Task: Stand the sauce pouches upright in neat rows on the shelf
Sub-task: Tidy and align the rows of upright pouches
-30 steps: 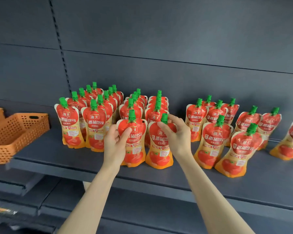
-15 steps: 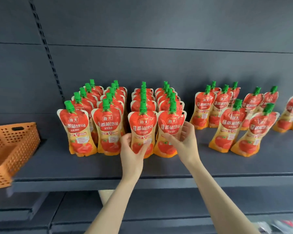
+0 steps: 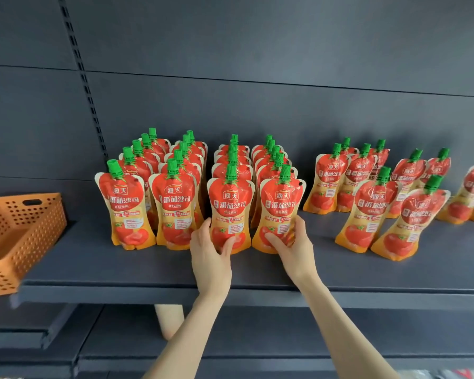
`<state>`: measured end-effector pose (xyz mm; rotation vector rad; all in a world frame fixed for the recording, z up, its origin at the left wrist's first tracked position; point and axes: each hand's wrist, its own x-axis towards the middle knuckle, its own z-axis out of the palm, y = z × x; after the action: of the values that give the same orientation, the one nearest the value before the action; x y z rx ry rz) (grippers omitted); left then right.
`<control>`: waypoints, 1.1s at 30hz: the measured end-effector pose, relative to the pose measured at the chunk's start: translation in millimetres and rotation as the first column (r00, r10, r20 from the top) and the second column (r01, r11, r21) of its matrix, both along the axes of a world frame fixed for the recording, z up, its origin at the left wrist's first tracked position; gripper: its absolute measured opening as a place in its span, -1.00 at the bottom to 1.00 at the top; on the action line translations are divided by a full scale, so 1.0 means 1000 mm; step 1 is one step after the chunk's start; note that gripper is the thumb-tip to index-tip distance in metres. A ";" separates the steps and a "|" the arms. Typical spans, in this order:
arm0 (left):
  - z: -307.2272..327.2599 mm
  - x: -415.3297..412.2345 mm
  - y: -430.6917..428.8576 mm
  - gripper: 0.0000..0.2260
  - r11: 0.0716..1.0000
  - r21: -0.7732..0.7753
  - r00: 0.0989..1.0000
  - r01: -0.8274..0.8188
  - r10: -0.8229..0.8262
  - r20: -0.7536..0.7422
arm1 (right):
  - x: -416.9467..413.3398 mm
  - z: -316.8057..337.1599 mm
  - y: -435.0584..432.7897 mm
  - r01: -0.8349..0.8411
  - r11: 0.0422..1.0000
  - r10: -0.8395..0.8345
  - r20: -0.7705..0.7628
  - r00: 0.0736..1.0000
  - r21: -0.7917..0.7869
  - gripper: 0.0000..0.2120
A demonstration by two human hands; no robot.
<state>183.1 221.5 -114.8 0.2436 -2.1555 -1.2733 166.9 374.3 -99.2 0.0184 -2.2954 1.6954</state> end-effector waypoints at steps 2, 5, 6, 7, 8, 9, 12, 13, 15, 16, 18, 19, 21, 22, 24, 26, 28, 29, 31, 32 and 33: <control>-0.001 0.000 0.000 -0.49 1.000 0.000 1.000 -0.011 0.011 0.012 | -0.002 -0.004 0.000 0.028 0.997 -0.027 -0.012 1.000 0.076 -0.39; -0.002 0.000 0.002 -0.52 0.999 -0.033 0.999 -0.029 0.029 0.020 | -0.003 -0.007 0.001 0.092 0.975 -0.087 -0.032 0.996 0.201 -0.34; -0.002 0.000 0.002 -0.52 0.999 -0.043 0.999 -0.031 0.032 0.025 | -0.005 -0.008 0.002 0.098 0.974 -0.092 -0.037 0.995 0.202 -0.33; -0.002 0.001 0.002 -0.52 0.998 -0.052 0.999 -0.032 0.034 0.030 | -0.005 -0.009 0.002 0.097 0.977 -0.092 -0.036 0.995 0.188 -0.33; -0.002 0.001 0.003 -0.52 0.998 -0.057 0.999 -0.034 0.036 0.034 | -0.006 -0.011 0.002 0.097 0.981 -0.093 -0.031 0.995 0.168 -0.32; -0.002 0.001 0.003 -0.52 0.998 -0.057 0.999 -0.036 0.038 0.039 | -0.006 -0.010 0.001 0.094 0.984 -0.093 -0.019 0.996 0.154 -0.33; -0.001 0.000 0.003 -0.51 0.998 -0.057 0.998 -0.038 0.041 0.055 | -0.006 -0.009 0.000 0.094 0.984 -0.096 0.007 0.995 0.152 -0.38; -0.001 0.000 0.003 -0.51 0.998 -0.059 0.997 -0.038 0.042 0.058 | -0.005 -0.009 0.000 0.092 0.983 -0.095 0.007 0.995 0.156 -0.40; -0.001 0.000 0.003 -0.51 0.997 -0.061 0.997 -0.036 0.040 0.064 | -0.005 -0.009 0.000 0.087 0.984 -0.090 0.011 0.996 0.157 -0.41; -0.001 0.000 0.003 -0.51 0.998 -0.062 0.997 -0.034 0.038 0.068 | -0.005 -0.010 0.001 0.084 0.984 -0.087 0.013 0.996 0.154 -0.41; -0.001 -0.001 0.003 -0.51 0.997 -0.067 0.996 -0.034 0.039 0.078 | -0.006 -0.010 0.002 0.079 0.987 -0.082 0.015 0.997 0.143 -0.42; -0.001 -0.001 0.004 -0.51 0.997 -0.068 0.996 -0.034 0.040 0.083 | -0.006 -0.010 0.002 0.077 0.987 -0.080 0.015 0.997 0.139 -0.42; 0.000 -0.001 0.005 -0.52 0.997 -0.070 0.995 -0.034 0.040 0.087 | -0.007 -0.010 0.003 0.070 0.989 -0.073 0.021 0.997 0.130 -0.44; 0.001 -0.001 0.005 -0.52 0.997 -0.075 0.995 -0.036 0.042 0.089 | -0.008 -0.010 0.003 0.065 0.990 -0.069 0.028 0.997 0.125 -0.44; 0.001 -0.002 0.006 -0.52 0.996 -0.085 0.994 -0.038 0.046 0.098 | -0.009 -0.011 0.004 0.068 0.989 -0.073 0.034 0.997 0.133 -0.44; 0.001 -0.002 0.006 -0.51 0.996 -0.087 0.994 -0.037 0.046 0.100 | -0.009 -0.012 0.004 0.082 0.985 -0.086 0.019 0.996 0.153 -0.43; 0.001 -0.002 0.006 -0.51 0.995 -0.090 0.994 -0.037 0.046 0.101 | -0.009 -0.011 0.004 0.106 0.974 -0.107 -0.003 0.994 0.199 -0.42; 0.001 -0.003 0.006 -0.51 0.995 -0.090 0.993 -0.036 0.046 0.105 | -0.009 -0.011 0.004 0.116 0.969 -0.117 -0.007 0.993 0.217 -0.41; 0.001 -0.003 0.006 -0.51 0.995 -0.091 0.993 -0.038 0.048 0.110 | -0.009 -0.011 0.004 0.118 0.966 -0.118 -0.012 0.993 0.228 -0.40; 0.001 -0.003 0.006 -0.51 0.995 -0.091 0.993 -0.040 0.050 0.110 | -0.009 -0.011 0.004 0.117 0.967 -0.117 -0.012 0.993 0.228 -0.40; 0.001 -0.003 0.006 -0.51 0.995 -0.093 0.993 -0.041 0.051 0.109 | -0.009 -0.012 0.004 0.116 0.966 -0.117 -0.012 0.993 0.229 -0.40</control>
<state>180.6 227.2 -114.3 0.3312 -2.2820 -1.1569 157.9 378.0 -111.1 -0.0691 -2.4302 1.3670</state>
